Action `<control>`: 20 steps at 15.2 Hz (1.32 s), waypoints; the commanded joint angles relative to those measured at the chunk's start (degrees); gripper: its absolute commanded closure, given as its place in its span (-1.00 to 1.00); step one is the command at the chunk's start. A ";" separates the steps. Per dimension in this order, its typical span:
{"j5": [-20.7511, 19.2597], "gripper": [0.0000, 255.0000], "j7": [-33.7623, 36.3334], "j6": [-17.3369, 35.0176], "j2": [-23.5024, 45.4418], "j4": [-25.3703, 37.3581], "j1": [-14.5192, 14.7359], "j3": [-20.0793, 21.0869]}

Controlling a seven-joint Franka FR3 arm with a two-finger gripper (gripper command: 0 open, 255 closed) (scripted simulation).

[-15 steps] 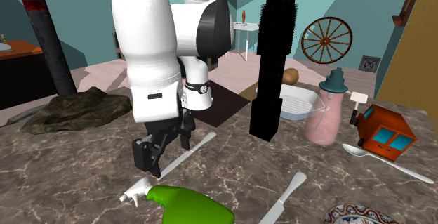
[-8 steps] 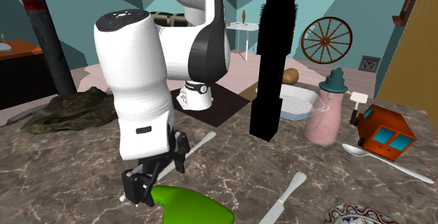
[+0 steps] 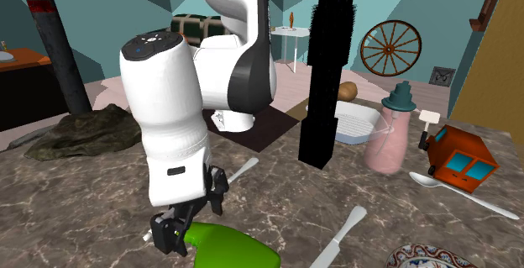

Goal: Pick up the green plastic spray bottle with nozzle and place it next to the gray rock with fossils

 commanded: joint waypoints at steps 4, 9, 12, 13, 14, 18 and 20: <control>0.00 1.00 -0.01 0.03 -0.01 -0.03 0.00 0.00; 0.00 1.00 -0.01 0.03 -0.01 -0.03 0.00 0.00; 0.01 1.00 -0.01 0.03 0.00 -0.02 0.00 0.00; 0.01 1.00 -0.01 0.04 -0.01 -0.03 0.00 0.00; -0.25 1.00 0.16 -0.51 -0.45 0.11 0.11 -0.16; -1.23 1.00 0.83 -2.78 -2.13 0.84 0.48 -0.74; -1.71 1.00 1.15 -3.94 -2.93 1.29 0.64 -1.01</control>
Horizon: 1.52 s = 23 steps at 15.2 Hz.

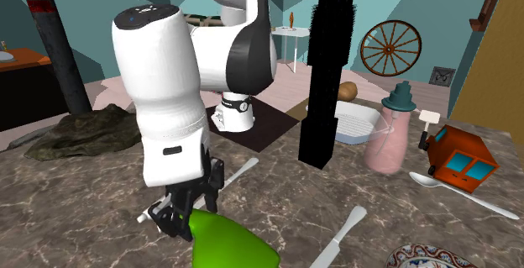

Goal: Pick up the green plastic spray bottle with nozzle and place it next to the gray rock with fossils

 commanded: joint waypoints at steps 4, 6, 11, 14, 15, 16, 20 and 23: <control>-1.19 1.00 0.72 -3.00 -2.00 1.19 0.34 -0.67; -1.61 1.00 1.02 -4.22 -2.69 1.80 0.46 -0.88; -2.59 1.00 1.73 -7.35 -4.24 3.57 0.69 -1.35; -3.10 1.00 2.11 -9.29 -5.04 4.81 0.78 -1.59; -3.26 1.00 2.24 -9.94 -5.29 5.25 0.80 -1.66; -3.42 1.00 2.35 -10.60 -5.52 5.71 0.81 -1.73; -3.97 1.00 2.80 -13.30 -6.35 7.70 0.83 -1.98; -4.28 1.00 3.07 -15.21 -6.80 9.22 0.81 -2.12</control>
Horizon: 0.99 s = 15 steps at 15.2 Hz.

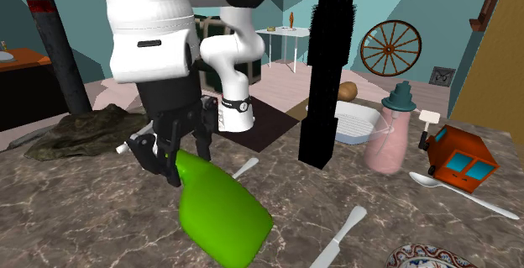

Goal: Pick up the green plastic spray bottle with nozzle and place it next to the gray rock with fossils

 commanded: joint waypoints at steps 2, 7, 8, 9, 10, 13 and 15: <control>-2.00 1.00 -0.08 1.35 -4.77 -5.68 0.97 -0.88; -7.72 1.00 0.48 5.29 -16.37 -19.68 2.33 -2.58; -8.99 1.00 0.72 5.84 -18.66 -22.18 2.36 -2.82; -10.29 1.00 0.98 6.31 -20.96 -24.59 2.30 -3.03; -11.61 1.00 1.26 6.69 -23.25 -26.93 2.13 -3.17; -15.62 1.00 2.11 7.34 -30.08 -33.47 1.09 -3.42; -18.24 1.00 2.58 7.36 -34.60 -37.47 -0.04 -3.43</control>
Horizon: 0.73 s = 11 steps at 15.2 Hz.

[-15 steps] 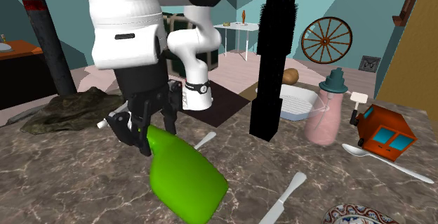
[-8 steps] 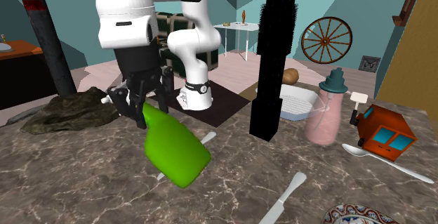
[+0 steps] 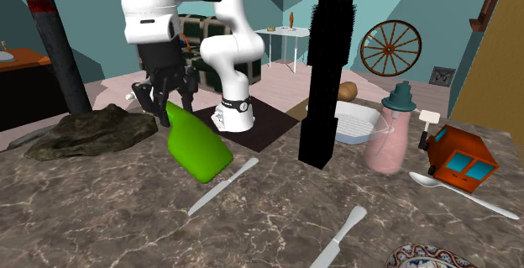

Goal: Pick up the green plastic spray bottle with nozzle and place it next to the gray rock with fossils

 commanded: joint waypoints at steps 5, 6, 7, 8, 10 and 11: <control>-7.34 1.00 0.48 -1.56 -13.25 -10.58 -4.69 0.21; -8.44 1.00 0.37 -2.05 -15.42 -12.17 -5.71 0.26; -9.51 1.00 0.20 -2.61 -17.59 -13.69 -6.76 0.29; -10.56 1.00 -0.04 -3.24 -19.75 -15.16 -7.84 0.31; -12.54 1.00 -0.74 -4.69 -24.03 -17.90 -10.16 0.30; -13.49 1.00 -1.20 -5.52 -26.15 -19.17 -11.37 0.26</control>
